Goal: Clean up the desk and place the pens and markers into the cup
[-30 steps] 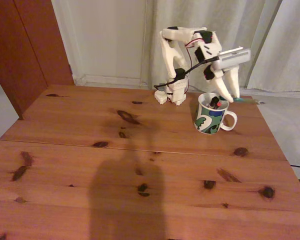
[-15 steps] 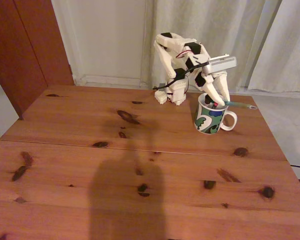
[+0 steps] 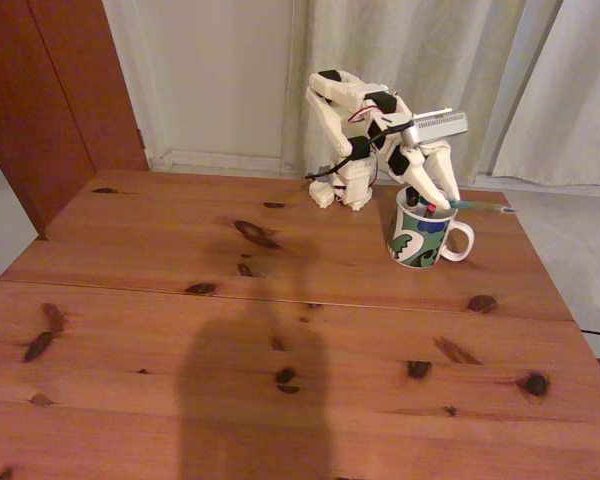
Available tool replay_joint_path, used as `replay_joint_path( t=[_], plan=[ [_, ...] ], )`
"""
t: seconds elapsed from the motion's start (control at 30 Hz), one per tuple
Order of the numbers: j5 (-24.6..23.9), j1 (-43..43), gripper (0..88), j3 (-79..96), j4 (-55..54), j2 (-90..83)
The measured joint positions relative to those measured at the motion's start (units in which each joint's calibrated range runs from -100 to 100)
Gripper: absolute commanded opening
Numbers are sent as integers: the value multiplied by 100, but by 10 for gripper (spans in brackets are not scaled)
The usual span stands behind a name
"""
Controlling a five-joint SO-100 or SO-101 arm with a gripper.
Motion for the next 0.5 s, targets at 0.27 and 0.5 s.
replay_joint_path(
  t=[0.27, 0.5],
  plan=[
    [-15, -242, 6, -102, -33, 8],
    [-15, -227, 7, -34, -871, 8]
  ],
)
